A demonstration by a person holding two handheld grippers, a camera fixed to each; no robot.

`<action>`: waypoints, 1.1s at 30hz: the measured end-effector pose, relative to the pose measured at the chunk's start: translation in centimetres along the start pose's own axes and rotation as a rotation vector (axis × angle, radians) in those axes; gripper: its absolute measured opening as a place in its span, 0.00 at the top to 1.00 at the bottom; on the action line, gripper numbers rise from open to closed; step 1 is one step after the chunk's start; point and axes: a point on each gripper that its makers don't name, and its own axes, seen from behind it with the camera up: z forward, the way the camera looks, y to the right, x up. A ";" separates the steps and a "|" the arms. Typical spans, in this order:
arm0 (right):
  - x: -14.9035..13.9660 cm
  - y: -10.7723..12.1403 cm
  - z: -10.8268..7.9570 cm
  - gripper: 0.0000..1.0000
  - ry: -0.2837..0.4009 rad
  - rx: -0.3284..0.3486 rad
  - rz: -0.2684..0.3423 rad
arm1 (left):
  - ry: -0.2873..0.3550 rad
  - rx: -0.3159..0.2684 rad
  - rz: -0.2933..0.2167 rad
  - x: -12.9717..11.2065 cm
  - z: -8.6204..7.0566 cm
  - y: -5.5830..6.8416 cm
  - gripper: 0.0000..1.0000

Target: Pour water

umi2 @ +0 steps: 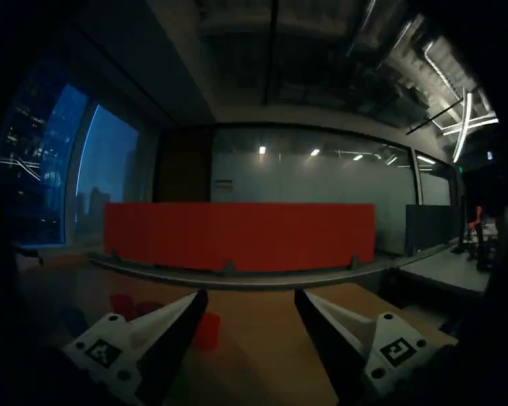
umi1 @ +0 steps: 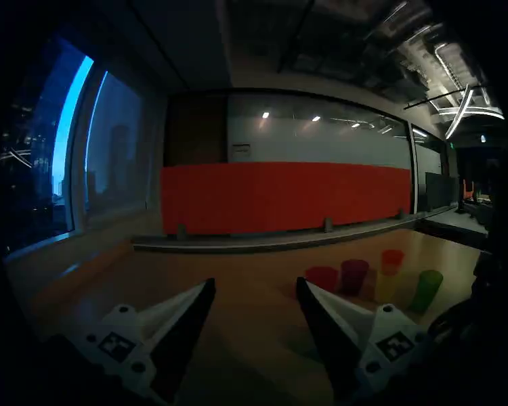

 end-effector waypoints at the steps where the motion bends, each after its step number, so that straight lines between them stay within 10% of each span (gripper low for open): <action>1: 0.1 0.0 0.0 0.01 0.003 -0.007 -0.001 | 0.007 0.001 0.001 0.3 0.0 0.1 0.12; 33: 1.2 0.0 -0.4 0.01 0.016 -0.061 0.008 | 0.091 0.105 0.010 -1.1 0.8 -1.2 0.12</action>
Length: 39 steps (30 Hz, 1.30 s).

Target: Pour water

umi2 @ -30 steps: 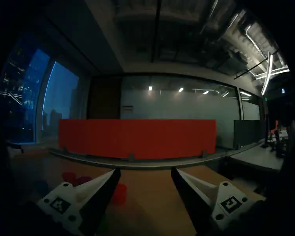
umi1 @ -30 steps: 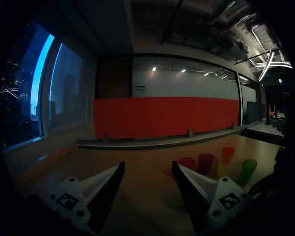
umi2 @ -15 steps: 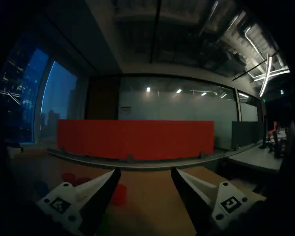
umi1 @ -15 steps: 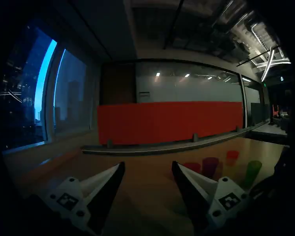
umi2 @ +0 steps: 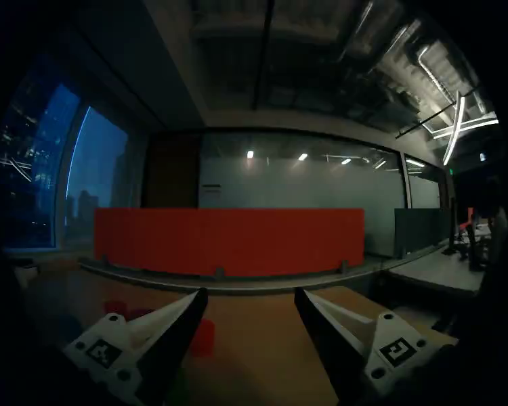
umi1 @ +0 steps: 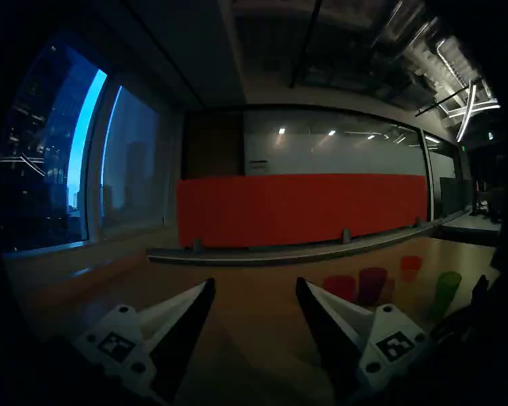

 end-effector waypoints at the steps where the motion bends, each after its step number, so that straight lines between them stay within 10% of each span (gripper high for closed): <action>1: 0.1 0.1 0.0 0.01 0.000 -0.001 0.004 | 0.000 0.002 -0.002 -0.2 0.0 -0.1 0.12; 39: -0.3 -0.4 0.0 0.01 -0.015 -0.020 0.000 | -0.015 0.002 -0.033 -4.2 0.7 -1.2 0.12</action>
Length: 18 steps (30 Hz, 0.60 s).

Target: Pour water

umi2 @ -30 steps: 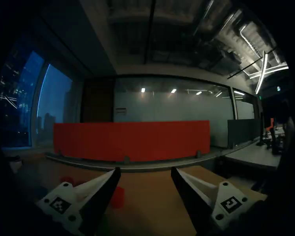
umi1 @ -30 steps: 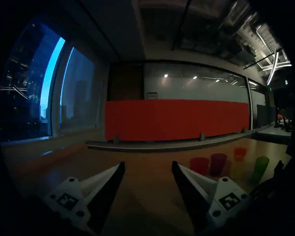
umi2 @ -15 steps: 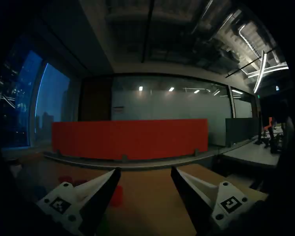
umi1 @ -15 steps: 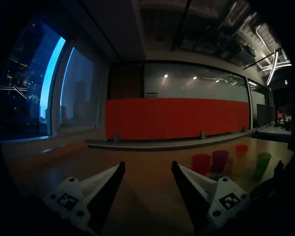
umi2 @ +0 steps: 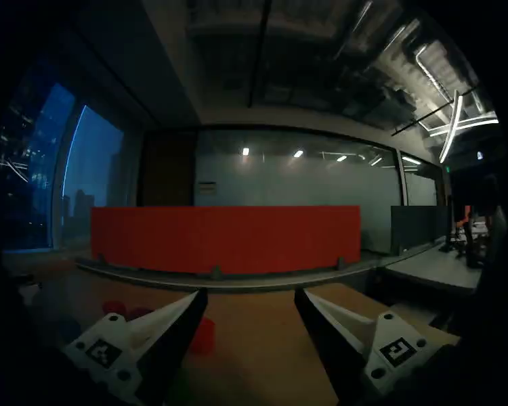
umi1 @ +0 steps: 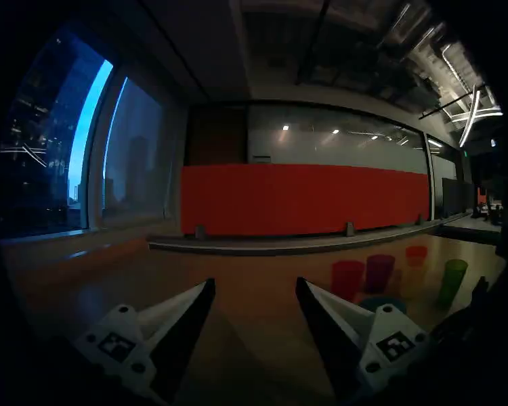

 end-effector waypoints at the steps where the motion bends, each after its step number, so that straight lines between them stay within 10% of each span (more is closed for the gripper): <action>1: 0.0 -0.1 0.0 0.01 0.001 0.001 0.000 | -0.002 0.000 0.000 0.0 0.0 0.0 0.12; 18: 0.1 -0.1 0.0 0.01 0.001 0.009 0.007 | -0.025 -0.016 0.001 -0.5 0.3 0.4 0.12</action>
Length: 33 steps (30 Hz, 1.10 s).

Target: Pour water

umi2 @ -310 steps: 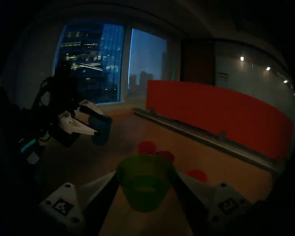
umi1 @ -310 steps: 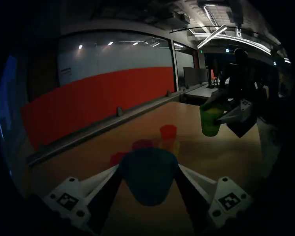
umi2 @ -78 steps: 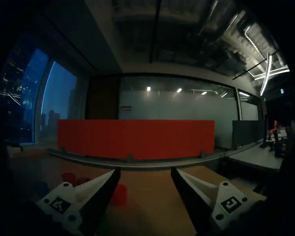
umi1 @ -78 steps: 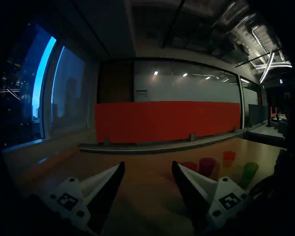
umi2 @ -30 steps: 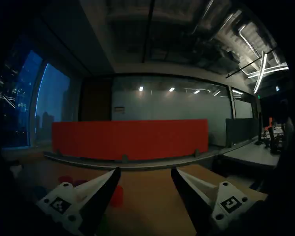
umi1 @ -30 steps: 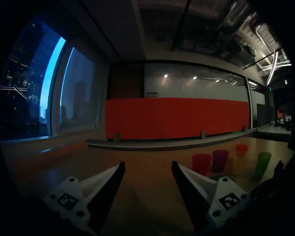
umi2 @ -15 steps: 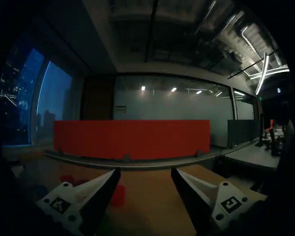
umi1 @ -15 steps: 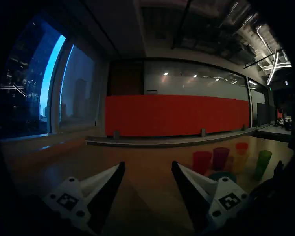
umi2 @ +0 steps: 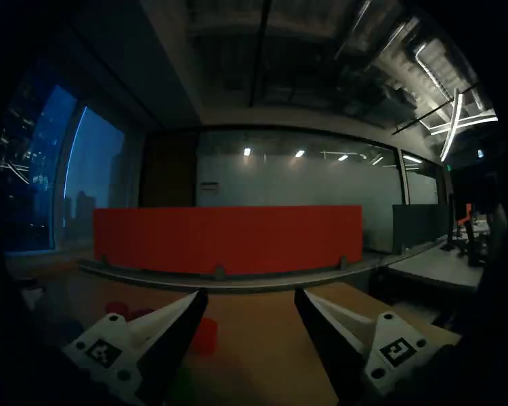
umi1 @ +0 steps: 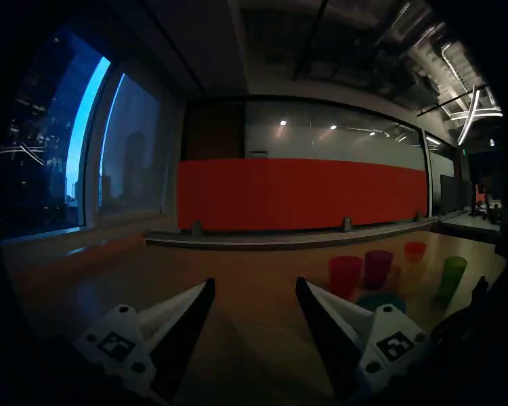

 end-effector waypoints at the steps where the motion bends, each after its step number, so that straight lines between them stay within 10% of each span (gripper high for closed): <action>1: 0.0 0.0 0.0 0.01 0.001 0.001 0.000 | -0.001 0.000 0.000 0.0 0.0 0.0 0.12; 33: -2.6 -0.3 -0.5 0.01 0.007 0.041 -0.074 | -0.003 0.000 0.002 -0.1 0.0 0.1 0.12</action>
